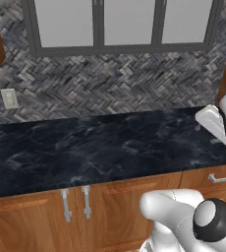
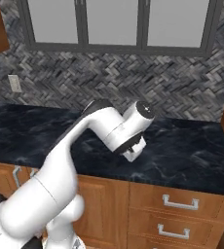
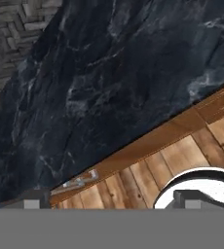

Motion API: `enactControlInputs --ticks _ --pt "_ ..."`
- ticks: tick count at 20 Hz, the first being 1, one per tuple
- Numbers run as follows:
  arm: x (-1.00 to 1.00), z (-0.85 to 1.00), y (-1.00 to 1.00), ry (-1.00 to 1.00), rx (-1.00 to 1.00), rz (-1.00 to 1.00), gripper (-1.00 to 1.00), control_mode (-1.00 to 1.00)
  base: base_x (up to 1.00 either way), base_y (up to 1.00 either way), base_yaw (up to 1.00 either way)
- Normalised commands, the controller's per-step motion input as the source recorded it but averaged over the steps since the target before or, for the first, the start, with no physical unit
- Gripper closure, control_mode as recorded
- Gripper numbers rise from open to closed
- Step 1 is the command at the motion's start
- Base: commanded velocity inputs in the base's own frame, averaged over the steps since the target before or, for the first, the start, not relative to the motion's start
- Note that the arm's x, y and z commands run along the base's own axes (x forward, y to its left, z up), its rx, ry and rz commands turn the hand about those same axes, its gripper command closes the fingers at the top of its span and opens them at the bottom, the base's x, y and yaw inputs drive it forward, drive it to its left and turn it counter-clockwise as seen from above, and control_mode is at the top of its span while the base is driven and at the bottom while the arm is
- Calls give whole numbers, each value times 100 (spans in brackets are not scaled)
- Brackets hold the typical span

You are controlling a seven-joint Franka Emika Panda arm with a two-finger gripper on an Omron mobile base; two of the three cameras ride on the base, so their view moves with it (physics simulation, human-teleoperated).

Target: Take a straw from the drawer in front and place it inside the glass cup on the dining counter.

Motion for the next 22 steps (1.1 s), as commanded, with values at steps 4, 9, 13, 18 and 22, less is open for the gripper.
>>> enactControlInputs --ticks 4,9,13,18,22 --pt "-61 -49 -35 -2 31 -38 -100 -100 0 0 0" --pt "-17 -48 -47 -1 29 -38 -100 -100 0 0 0" --pt "0 -40 -42 0 26 -36 -100 -100 0 0 0" --pt "0 -57 -56 0 23 -29 -100 -100 0 0 0" --pt "-7 -58 -64 -2 10 -14 -100 -100 0 0 0"
